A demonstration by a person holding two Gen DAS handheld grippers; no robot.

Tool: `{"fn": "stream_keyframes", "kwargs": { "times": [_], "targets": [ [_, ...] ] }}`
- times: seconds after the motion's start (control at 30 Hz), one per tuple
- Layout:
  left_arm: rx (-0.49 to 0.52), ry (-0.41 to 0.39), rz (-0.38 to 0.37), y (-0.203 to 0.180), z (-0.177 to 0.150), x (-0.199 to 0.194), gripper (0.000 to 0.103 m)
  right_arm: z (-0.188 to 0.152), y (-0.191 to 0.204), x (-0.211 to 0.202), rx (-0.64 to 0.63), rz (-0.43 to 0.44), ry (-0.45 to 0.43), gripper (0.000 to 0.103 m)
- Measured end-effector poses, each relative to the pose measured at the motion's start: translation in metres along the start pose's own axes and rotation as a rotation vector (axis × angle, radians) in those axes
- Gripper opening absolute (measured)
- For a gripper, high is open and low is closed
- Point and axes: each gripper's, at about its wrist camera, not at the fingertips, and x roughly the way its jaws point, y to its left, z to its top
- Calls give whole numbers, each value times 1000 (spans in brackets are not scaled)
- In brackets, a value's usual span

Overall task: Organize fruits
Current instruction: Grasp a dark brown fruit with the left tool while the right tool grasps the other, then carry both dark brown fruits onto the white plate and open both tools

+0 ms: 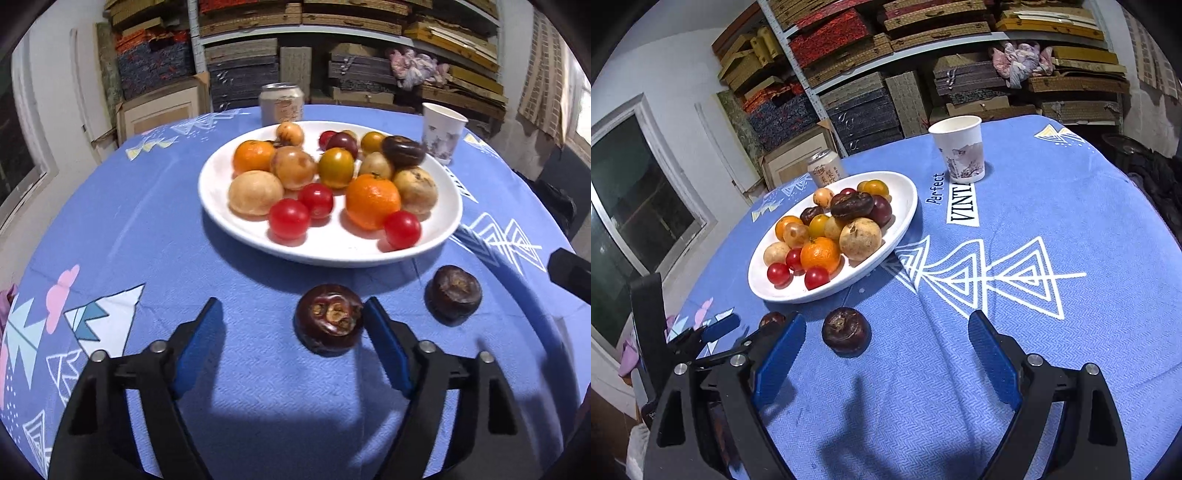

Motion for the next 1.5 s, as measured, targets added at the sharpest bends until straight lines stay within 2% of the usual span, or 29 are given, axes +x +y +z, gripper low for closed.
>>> {"fn": "stream_keyframes", "kwargs": {
  "times": [0.03, 0.07, 0.1, 0.33, 0.4, 0.63, 1.03, 1.1, 1.17, 1.33, 1.5],
  "targets": [
    [20, 6, -9, -4, 0, 2, 68, -1, 1, 1, -5, -1, 3, 90],
    [34, 13, -15, -7, 0, 3, 58, -1, 1, 1, -7, -2, 5, 91],
    [46, 26, -27, -10, 0, 6, 53, -1, 1, 1, -6, -2, 7, 91],
    [48, 32, -20, -12, -3, 7, 52, -4, 1, 6, -5, -6, 27, 91],
    [44, 31, -6, -11, -4, 6, 43, -7, 9, 11, -43, -12, 44, 91],
    [12, -17, 64, -3, -2, -2, 42, -18, 43, 29, -213, -62, 87, 91],
    [-14, -26, 83, 5, -1, -4, 42, -16, 64, 58, -279, -137, 118, 88],
    [-6, -28, 85, 4, -1, -5, 42, -16, 64, 61, -280, -144, 127, 82],
    [3, -31, 86, 1, -1, -5, 42, -16, 63, 67, -280, -140, 157, 58],
    [1, -30, 86, 0, -1, -5, 42, -18, 65, 66, -301, -137, 164, 43],
    [0, -52, 90, 0, -2, -11, 42, -20, 61, 58, -282, -114, 163, 43]
  ]
}}
